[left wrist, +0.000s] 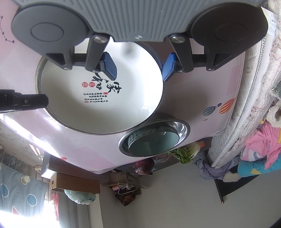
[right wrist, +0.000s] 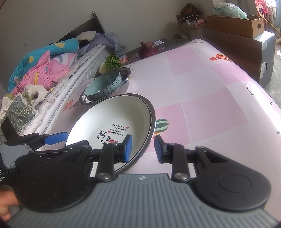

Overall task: Organize plates and bowls
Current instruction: 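Close both tools on the rim of the large steel bowl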

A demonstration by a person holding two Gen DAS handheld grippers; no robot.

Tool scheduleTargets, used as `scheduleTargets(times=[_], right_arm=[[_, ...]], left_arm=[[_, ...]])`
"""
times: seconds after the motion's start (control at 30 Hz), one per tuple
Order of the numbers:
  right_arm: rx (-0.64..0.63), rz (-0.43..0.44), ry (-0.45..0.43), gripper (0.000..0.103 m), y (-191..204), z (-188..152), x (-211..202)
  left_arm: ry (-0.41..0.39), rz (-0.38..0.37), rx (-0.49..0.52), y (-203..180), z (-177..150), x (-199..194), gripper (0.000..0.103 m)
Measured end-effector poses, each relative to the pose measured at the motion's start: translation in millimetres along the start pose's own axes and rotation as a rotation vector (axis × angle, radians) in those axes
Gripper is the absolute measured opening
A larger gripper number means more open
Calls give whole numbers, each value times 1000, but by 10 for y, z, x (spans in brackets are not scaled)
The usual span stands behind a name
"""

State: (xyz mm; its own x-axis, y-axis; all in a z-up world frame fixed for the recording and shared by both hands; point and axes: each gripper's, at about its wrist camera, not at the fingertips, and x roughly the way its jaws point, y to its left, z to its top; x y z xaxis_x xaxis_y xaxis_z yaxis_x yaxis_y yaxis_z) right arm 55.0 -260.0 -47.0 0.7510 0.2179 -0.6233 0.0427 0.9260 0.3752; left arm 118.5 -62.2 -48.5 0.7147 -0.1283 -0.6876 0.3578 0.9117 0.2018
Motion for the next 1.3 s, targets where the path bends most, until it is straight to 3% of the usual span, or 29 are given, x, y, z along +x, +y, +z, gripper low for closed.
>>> scheduleTargets(times=[0.17, 0.2, 0.23, 0.27, 0.3, 0.37, 0.43, 0.57, 0.7, 0.87, 1.1, 1.3], right_arm=[[-11, 2, 0, 27, 45, -1, -2], [-16, -2, -1, 28, 60, -2, -1], [-19, -4, -1, 28, 69, -2, -2], [-18, -4, 0, 28, 66, -1, -11], [-16, -2, -1, 28, 64, 1, -18], [-20, -10, -7, 28, 72, 3, -30], [-19, -17, -13, 28, 61, 9, -40], [-6, -15, -32, 28, 23, 58, -46], [-23, -4, -39, 28, 74, 81, -38], [-51, 19, -5, 28, 173, 58, -15], [-36, 34, -29, 29, 160, 179, -129], [-36, 81, -28, 32, 172, 418, -125]], left_arm=[[8, -23, 48, -52, 10, 25, 61], [12, -76, 55, -63, 10, 30, 59], [67, -183, 14, -55, 13, 91, 56], [72, -250, -25, -47, 4, 109, 54], [74, -258, -23, -73, 8, 111, 53], [36, -146, 38, -158, 18, 47, 51], [-11, -100, 82, -161, 35, -53, 51], [-59, -72, 78, -45, 86, -209, 63], [-26, -27, 30, 68, 88, -184, 67], [36, -47, -25, 157, 44, -109, 71], [29, -13, -114, 380, 143, -194, 88], [42, 35, -208, 639, 303, -225, 93]])
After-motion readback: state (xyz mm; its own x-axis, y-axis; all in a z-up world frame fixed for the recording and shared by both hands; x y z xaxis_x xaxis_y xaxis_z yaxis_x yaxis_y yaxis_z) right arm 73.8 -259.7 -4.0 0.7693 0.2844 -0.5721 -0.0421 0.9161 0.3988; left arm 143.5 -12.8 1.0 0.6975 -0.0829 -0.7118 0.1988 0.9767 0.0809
